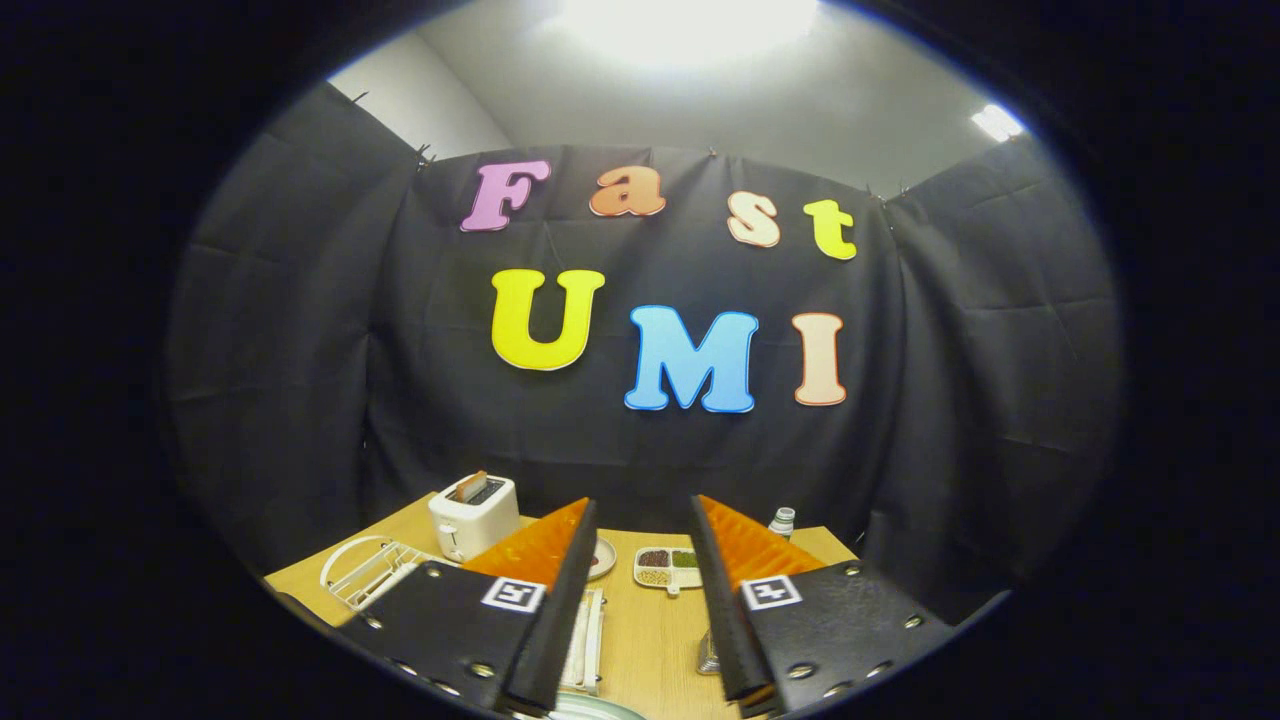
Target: Take the plate from the dish rack, then take the spoon from the basket and place it into the plate.
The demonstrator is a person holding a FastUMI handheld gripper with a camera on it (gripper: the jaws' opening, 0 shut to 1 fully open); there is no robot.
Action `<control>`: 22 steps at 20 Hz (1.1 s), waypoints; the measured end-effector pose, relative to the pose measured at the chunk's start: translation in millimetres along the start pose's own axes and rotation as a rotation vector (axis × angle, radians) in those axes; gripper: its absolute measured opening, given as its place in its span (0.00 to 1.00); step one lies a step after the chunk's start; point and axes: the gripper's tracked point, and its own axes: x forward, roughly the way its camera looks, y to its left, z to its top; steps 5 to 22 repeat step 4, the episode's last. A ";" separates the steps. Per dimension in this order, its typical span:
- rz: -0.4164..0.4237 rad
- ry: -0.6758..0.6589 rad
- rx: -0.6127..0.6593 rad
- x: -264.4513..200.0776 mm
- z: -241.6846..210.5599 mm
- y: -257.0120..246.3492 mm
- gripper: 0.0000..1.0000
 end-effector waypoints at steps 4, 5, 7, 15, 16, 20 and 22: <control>-0.039 0.005 0.015 6.8 -4.1 -32.2 0.92; -0.039 0.005 0.015 6.8 -4.1 -32.2 0.92; -0.039 0.005 0.015 6.8 -4.1 -32.2 0.92; -0.039 0.005 0.015 6.8 -4.1 -32.2 0.92; -0.039 0.005 0.015 6.8 -4.1 -32.2 0.92; -0.039 0.005 0.015 6.8 -4.1 -32.2 0.92; -0.039 0.005 0.015 6.8 -4.1 -32.2 0.92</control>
